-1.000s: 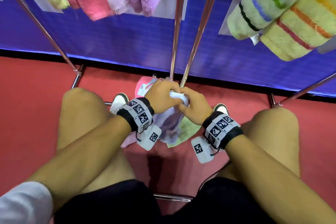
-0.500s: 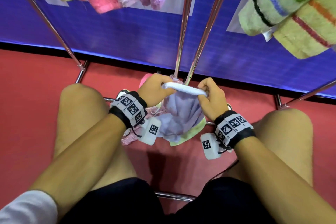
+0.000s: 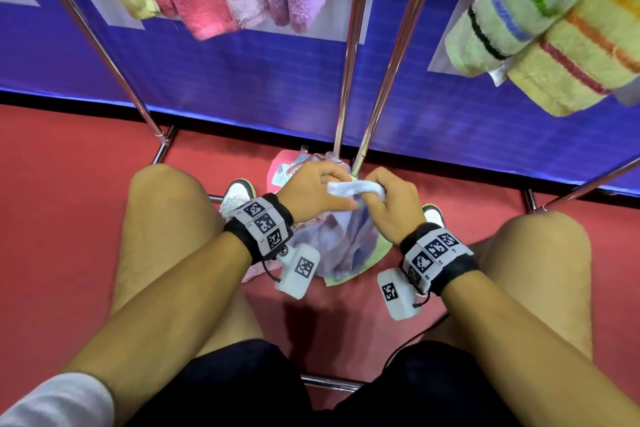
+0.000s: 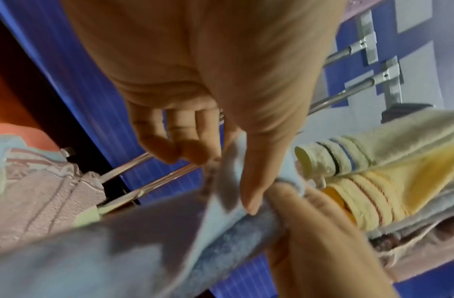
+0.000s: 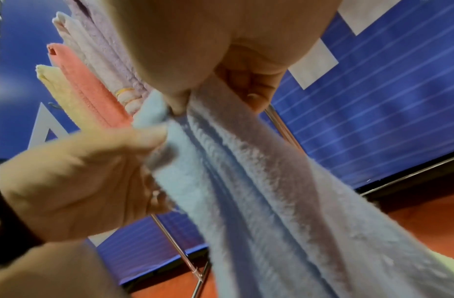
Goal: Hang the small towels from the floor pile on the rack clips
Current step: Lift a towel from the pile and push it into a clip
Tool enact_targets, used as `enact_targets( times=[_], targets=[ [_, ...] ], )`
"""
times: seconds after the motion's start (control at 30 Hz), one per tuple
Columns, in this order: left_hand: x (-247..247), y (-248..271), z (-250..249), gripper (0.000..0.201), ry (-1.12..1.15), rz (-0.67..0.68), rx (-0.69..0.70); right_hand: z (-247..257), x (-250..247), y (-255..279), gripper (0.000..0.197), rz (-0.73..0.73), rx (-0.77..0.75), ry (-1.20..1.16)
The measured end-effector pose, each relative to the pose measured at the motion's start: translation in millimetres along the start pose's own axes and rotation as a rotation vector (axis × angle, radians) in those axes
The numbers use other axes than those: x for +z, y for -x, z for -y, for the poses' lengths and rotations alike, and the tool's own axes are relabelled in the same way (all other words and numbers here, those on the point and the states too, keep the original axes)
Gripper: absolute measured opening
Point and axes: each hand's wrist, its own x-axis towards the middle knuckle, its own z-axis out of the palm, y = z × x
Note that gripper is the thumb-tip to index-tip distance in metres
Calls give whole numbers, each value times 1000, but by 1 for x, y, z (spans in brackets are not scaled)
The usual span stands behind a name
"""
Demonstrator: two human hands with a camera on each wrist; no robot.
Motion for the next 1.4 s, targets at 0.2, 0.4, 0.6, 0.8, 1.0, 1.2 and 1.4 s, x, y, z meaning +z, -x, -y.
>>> enact_targets(
  times=[0.2,0.4,0.6,0.8,1.0,1.2,1.4],
  targets=[
    [4,-1,12,20,-72,89,16,0,-9,2,32,-22,24,-29],
    [10,-4,6,19,138,55,13,-1,-7,3,21,48,67,-68],
    [12,-6,7,16,76,59,44,5,2,4,17,32,30,-169],
    [4,-9,18,20,-71,132,9,6,-13,-3,10,-146,-27,-138],
    [-5,-11,32,25,-460,141,-147,-2,-23,-8,8,-261,48,-116],
    [-22,-16,34,43,-589,24,-215,-16,-32,-15,12,-404,84,-20],
    [-44,-18,45,27,-675,-209,-295,-26,-48,-15,19,-487,241,-3]
  ],
)
